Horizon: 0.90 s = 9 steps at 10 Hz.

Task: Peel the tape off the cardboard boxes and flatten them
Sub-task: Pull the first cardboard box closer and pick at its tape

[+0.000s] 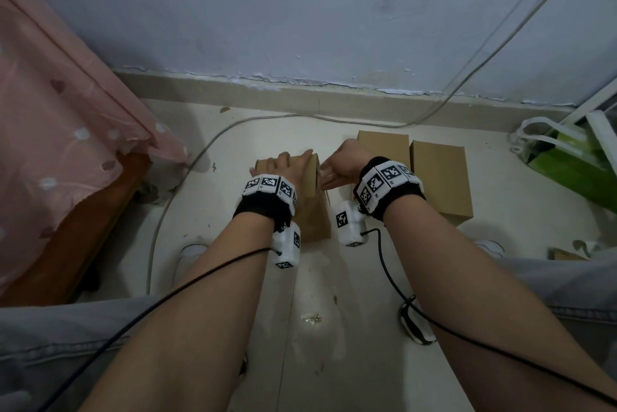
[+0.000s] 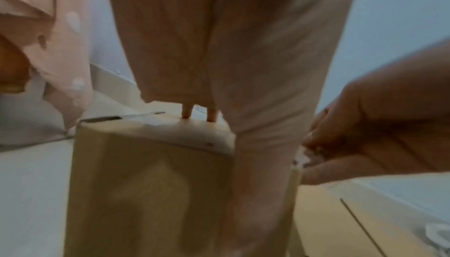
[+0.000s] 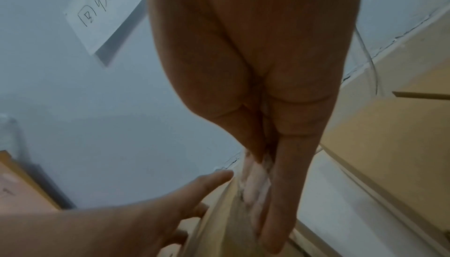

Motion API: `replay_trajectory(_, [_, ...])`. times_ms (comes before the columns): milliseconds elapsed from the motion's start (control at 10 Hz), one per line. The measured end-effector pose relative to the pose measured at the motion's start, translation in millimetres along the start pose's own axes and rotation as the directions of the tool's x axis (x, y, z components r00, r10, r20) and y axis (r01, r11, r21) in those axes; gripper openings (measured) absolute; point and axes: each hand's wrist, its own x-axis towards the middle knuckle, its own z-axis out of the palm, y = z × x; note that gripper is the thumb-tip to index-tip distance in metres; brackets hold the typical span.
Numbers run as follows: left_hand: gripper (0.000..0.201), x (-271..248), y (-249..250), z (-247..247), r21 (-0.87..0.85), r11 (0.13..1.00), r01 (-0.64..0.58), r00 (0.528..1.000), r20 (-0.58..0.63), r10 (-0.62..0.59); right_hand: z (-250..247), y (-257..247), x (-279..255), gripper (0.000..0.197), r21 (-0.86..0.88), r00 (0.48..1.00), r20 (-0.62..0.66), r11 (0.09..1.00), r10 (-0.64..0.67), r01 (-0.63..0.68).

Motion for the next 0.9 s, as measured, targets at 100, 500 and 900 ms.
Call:
replay_trajectory(100, [0.125, -2, 1, 4, -0.053, 0.998, 0.033, 0.998, -0.052, -0.035, -1, -4, -5, 0.022, 0.005, 1.0, 0.021, 1.0, -0.023, 0.023])
replay_trajectory(500, [0.117, -7, -27, 25, -0.488, 0.868, 0.09, 0.994, -0.005, -0.106, 1, 8, 13, 0.032, -0.007, 0.995, -0.098, 1.0, -0.008, 0.007])
replay_trajectory(900, [0.144, -11, -60, 47, -0.432, 0.876, 0.216, 0.976, 0.116, -0.183, -23, 10, 29, 0.037, 0.094, 0.978, -0.202, 0.993, -0.057, 0.077])
